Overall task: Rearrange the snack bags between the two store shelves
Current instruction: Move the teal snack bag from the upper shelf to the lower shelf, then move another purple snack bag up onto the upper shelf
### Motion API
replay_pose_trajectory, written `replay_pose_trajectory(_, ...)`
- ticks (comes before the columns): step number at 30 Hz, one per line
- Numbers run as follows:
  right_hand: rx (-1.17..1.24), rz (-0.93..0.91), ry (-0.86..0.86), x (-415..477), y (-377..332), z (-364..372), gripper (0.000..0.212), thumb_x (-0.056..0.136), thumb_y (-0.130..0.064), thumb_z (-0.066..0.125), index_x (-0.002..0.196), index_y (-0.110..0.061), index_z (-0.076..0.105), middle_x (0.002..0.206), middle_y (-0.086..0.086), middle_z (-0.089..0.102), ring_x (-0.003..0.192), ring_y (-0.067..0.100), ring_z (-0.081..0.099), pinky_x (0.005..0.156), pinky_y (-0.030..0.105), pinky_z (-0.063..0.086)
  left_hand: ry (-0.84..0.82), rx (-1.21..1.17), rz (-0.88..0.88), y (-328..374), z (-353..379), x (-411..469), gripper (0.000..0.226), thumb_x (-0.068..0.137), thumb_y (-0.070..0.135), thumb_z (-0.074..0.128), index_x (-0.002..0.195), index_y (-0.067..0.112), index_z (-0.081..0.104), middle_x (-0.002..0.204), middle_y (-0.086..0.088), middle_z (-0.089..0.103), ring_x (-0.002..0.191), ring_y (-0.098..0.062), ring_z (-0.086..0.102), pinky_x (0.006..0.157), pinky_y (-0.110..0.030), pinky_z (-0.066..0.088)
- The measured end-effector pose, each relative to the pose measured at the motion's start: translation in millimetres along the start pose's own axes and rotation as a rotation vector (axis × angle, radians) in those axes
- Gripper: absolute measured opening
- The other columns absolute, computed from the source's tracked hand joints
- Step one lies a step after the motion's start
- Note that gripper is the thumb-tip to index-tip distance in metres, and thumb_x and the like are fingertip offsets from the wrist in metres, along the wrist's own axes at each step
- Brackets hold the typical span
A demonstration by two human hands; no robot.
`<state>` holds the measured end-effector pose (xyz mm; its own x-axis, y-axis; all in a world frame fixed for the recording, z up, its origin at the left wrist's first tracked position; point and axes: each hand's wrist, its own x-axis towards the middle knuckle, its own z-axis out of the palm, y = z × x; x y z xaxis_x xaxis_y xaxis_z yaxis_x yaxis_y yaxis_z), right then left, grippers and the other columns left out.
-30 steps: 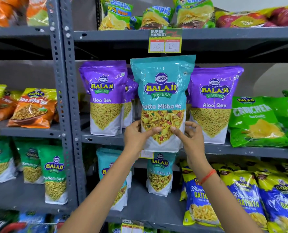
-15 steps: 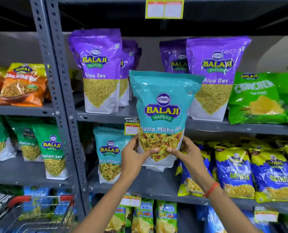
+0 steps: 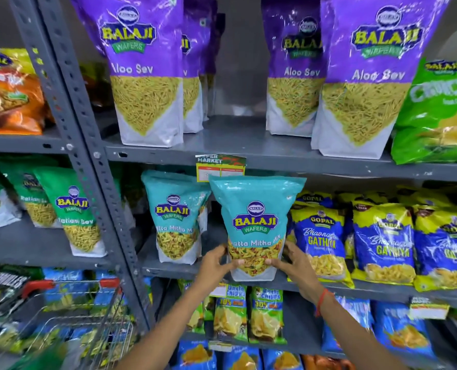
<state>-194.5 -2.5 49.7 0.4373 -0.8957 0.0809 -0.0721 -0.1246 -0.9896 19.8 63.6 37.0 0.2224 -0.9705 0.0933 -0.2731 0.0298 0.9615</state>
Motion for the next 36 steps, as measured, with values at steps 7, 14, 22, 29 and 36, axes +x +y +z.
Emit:
replay_pose_trajectory(7, -0.042, 0.038, 0.024, 33.2, 25.2, -3.0, 0.061, 0.070, -0.031, 0.079, 0.126, -0.028, 0.052, 0.131, -0.002, 0.061, 0.122, 0.018, 0.056, 0.102, 0.047, 0.047, -0.029, 0.051, -0.048, -25.5, 6.5, 40.7, 0.047, 0.079, 0.022, 0.075, 0.122, 0.010, 0.059, 0.128, -0.007, 0.066, 0.121, -0.020, 0.060, 0.097, -0.033, 0.050)
replay_pose_trajectory(14, -0.081, 0.047, 0.041, 53.1, 54.0, -4.5, 0.057, 0.073, -0.023, 0.077, 0.124, -0.017, 0.050, 0.126, 0.004, 0.063, 0.118, 0.017, 0.058, 0.103, 0.050, 0.046, -0.072, 0.135, -0.049, -38.0, 10.9, 60.9, 0.056, 0.082, 0.021, 0.073, 0.132, 0.007, 0.052, 0.132, -0.007, 0.063, 0.121, -0.017, 0.057, 0.088, -0.013, 0.046)
replay_pose_trajectory(22, -0.084, 0.099, 0.014, 54.2, 49.9, 0.1, 0.059, 0.080, -0.017, 0.071, 0.132, -0.019, 0.042, 0.135, 0.003, 0.055, 0.128, 0.022, 0.050, 0.103, 0.040, 0.045, -0.077, 0.190, -0.087, -35.1, 13.9, 59.0, 0.069, 0.083, 0.032, 0.071, 0.140, 0.010, 0.041, 0.141, -0.010, 0.056, 0.132, -0.028, 0.050, 0.102, -0.037, 0.044)
replay_pose_trajectory(29, -0.098, -0.129, 0.597, 30.9, -12.1, 15.3, 0.045, 0.086, -0.021, 0.063, 0.125, -0.009, 0.044, 0.124, 0.012, 0.057, 0.115, 0.024, 0.054, 0.095, 0.036, 0.047, 0.265, 0.384, 0.180, 7.3, 18.9, 25.2, 0.082, 0.085, 0.052, 0.059, 0.148, 0.015, 0.022, 0.147, -0.010, 0.040, 0.135, -0.023, 0.039, 0.107, -0.042, 0.040)
replay_pose_trajectory(36, -0.098, -0.558, 0.705, 6.4, -128.5, 26.7, 0.009, 0.090, -0.020, 0.053, 0.098, -0.025, 0.051, 0.085, -0.001, 0.063, 0.080, 0.016, 0.065, 0.067, 0.022, 0.051, 0.521, 0.380, 0.716, 135.2, 28.9, 8.0, 0.050, 0.095, 0.052, 0.034, 0.109, 0.010, 0.057, 0.088, -0.006, 0.060, 0.084, -0.013, 0.051, 0.076, -0.023, 0.041)
